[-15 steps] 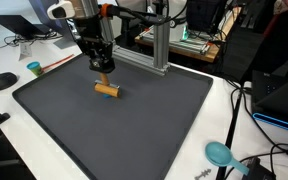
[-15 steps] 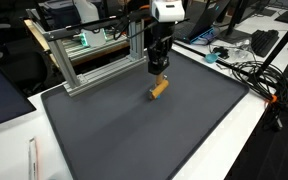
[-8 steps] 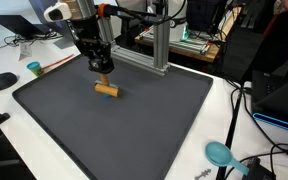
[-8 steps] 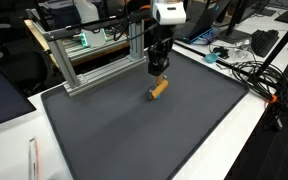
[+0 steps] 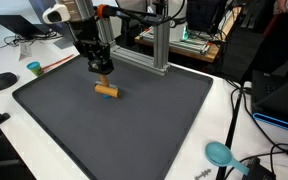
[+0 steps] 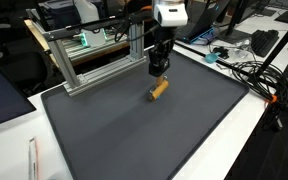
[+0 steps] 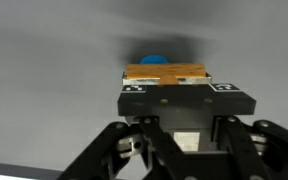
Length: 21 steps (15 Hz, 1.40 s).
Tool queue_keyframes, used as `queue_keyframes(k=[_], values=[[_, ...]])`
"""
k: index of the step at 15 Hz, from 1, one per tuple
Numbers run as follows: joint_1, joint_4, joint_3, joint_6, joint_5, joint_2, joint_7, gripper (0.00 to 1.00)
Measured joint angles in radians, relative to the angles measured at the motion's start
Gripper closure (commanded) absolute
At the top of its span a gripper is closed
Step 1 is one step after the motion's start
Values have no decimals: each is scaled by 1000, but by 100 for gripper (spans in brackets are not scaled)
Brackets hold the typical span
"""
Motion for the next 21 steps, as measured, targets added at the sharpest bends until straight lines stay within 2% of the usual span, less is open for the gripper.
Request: queue_keyframes(k=[21], values=[[-14, 13, 9, -15, 11, 13, -50, 78]])
